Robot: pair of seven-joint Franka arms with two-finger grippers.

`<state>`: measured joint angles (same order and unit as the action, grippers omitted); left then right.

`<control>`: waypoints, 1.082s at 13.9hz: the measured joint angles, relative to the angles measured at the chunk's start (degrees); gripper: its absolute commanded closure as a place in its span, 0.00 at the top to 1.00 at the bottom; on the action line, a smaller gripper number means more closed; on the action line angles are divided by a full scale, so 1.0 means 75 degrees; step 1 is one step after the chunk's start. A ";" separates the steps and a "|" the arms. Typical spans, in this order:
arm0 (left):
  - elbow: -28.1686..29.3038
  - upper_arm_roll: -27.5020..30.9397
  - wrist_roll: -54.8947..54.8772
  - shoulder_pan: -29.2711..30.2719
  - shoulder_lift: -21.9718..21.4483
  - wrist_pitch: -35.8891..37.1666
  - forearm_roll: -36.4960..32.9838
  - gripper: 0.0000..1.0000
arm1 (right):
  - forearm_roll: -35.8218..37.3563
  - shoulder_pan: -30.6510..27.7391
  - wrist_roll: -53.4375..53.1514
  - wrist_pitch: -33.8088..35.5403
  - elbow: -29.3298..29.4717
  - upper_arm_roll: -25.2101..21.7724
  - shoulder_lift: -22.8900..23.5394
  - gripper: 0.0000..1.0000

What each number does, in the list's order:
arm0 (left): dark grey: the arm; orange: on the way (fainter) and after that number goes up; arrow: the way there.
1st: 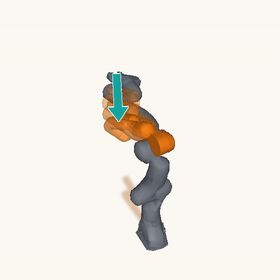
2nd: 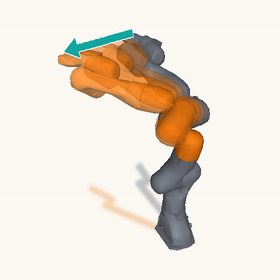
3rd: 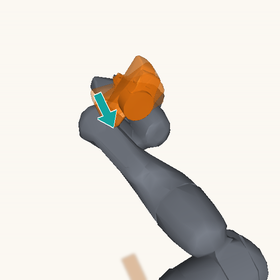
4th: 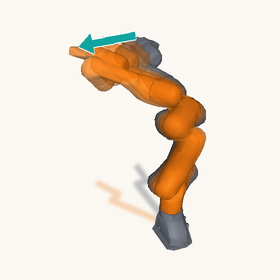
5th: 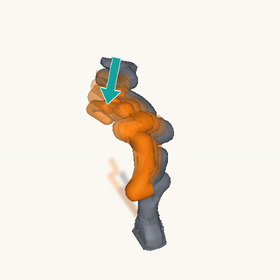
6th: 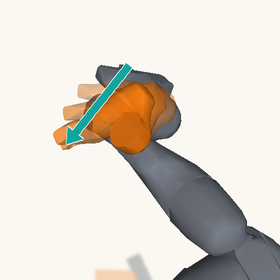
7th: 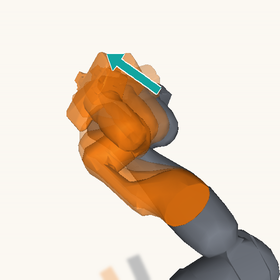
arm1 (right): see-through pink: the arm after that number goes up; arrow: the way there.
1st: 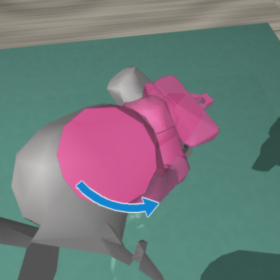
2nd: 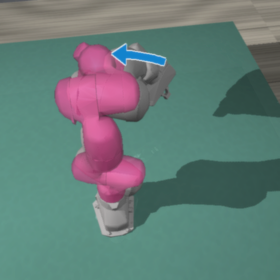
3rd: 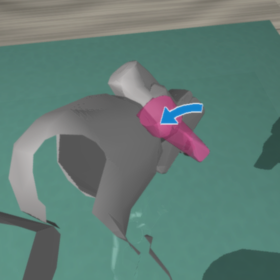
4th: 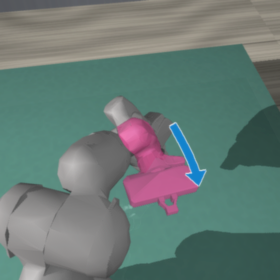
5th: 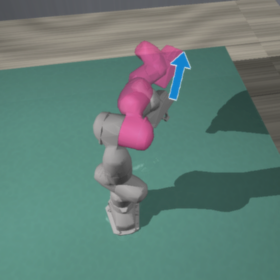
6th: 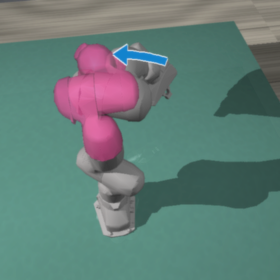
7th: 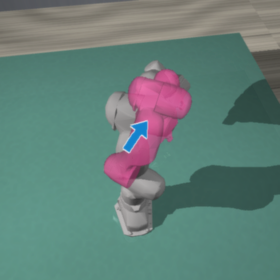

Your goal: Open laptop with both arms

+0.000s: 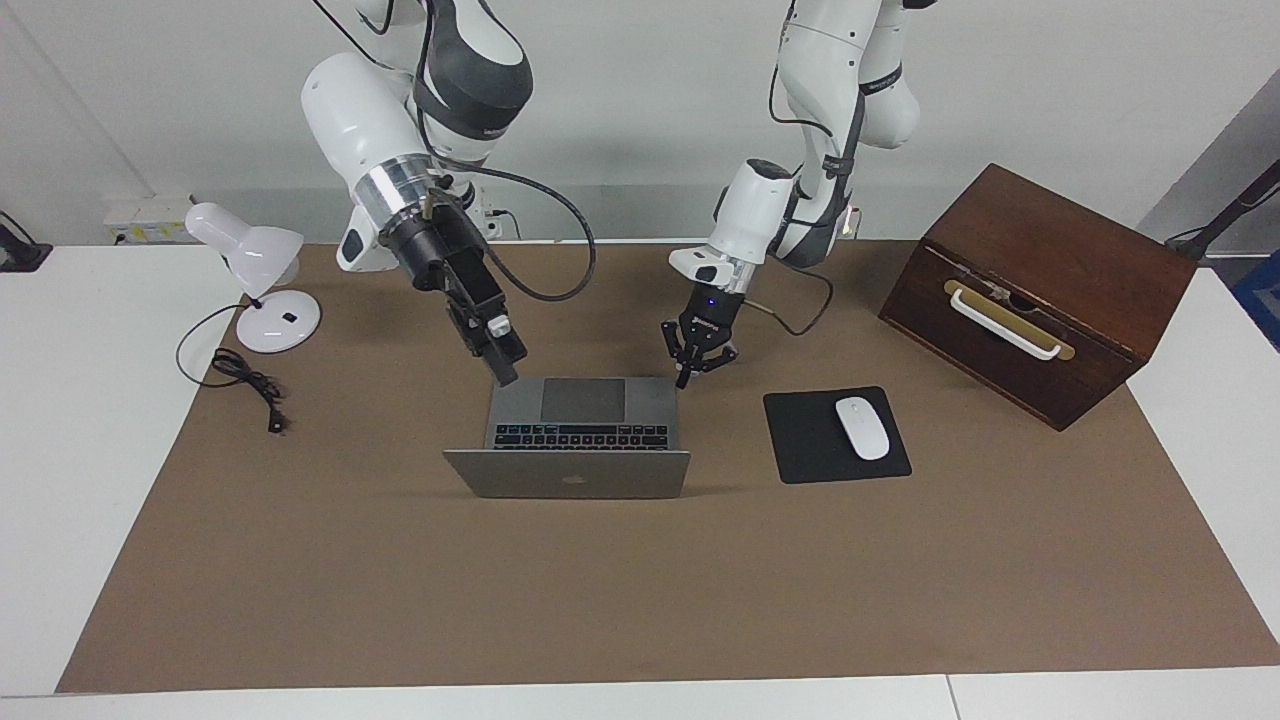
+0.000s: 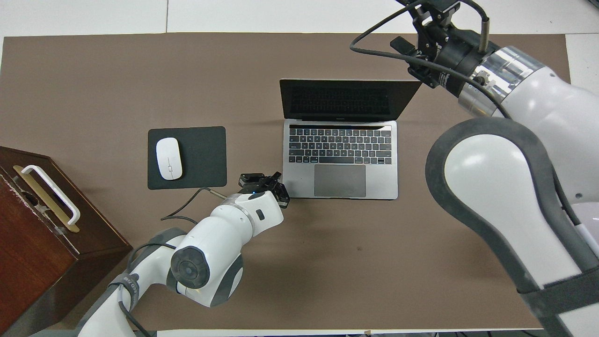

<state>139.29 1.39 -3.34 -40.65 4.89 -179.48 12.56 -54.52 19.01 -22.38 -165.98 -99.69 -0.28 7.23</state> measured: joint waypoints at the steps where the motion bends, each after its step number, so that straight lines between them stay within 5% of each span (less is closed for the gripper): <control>1: -0.0089 0.0018 0.0000 0.0065 -0.0177 0.0447 0.0000 0.00 | 0.0546 0.0002 0.0043 0.0112 0.0230 -0.0201 0.0136 1.00; 7: -0.0980 0.0045 -0.0513 0.1062 -0.0850 0.3308 -0.0327 0.00 | 0.4198 -0.0039 0.0118 0.2285 0.1553 -0.1328 0.0818 1.00; 13: -0.2028 0.0081 -0.1587 0.2356 -0.1232 0.5778 -0.0810 0.00 | 0.5354 -0.0093 0.1277 0.4837 0.1750 -0.1849 0.0757 1.00; 14: -0.2067 0.0083 -0.1601 0.2564 -0.1347 0.5999 -0.0959 0.31 | 0.5529 -0.0100 0.1357 0.5343 0.1765 -0.1897 0.0691 1.00; 15: -0.2083 0.0085 -0.1622 0.2805 -0.1487 0.6225 -0.1096 0.99 | 0.5654 -0.0111 0.1444 0.5884 0.1780 -0.1986 0.0603 1.00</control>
<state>123.67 2.03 -15.51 -19.61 -6.26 -132.79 4.33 -12.11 18.18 -11.55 -121.85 -86.34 -15.17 11.76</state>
